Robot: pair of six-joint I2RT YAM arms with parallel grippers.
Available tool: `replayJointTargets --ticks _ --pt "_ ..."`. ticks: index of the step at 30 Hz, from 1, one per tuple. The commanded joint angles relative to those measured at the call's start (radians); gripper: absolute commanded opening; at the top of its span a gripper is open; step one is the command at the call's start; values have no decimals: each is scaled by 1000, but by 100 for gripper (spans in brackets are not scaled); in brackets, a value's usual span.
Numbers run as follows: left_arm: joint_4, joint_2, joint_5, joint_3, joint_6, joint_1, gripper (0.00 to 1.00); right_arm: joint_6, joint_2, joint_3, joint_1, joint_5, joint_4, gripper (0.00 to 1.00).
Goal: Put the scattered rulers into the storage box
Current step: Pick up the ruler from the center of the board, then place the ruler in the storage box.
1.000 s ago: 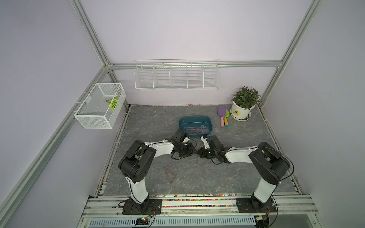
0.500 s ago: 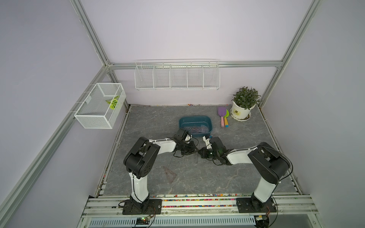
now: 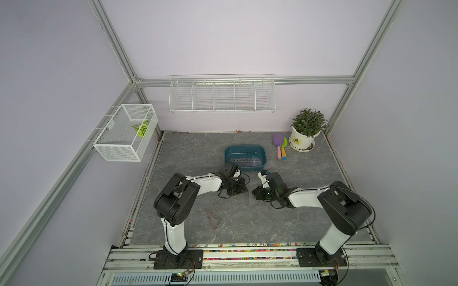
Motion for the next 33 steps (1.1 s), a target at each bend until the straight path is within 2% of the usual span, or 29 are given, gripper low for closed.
replayJointTargets --ticks 1,4,6,9,12,18,26,33 --pt "-92 -105 -117 49 -69 -5 0 -46 -103 -27 -36 31 -149 9" --pt "-151 -148 -243 148 -137 -17 0 -63 -206 -53 -63 48 -195 9" --pt "-167 -166 -370 198 -206 -42 0 -68 -271 -75 -83 54 -214 10" --pt "-178 -165 -526 255 -385 -67 0 -76 -338 -95 -107 47 -244 10" --pt "-130 -122 -562 310 -518 -68 0 -85 -382 -100 -120 48 -277 10" --pt "44 -30 -663 348 -694 -68 0 -85 -441 -100 -135 24 -323 10" --pt "210 104 -801 369 -794 -67 0 -119 -502 -112 -157 21 -400 10" --pt "333 219 -810 406 -854 -65 0 -110 -518 -140 -178 -9 -378 10"
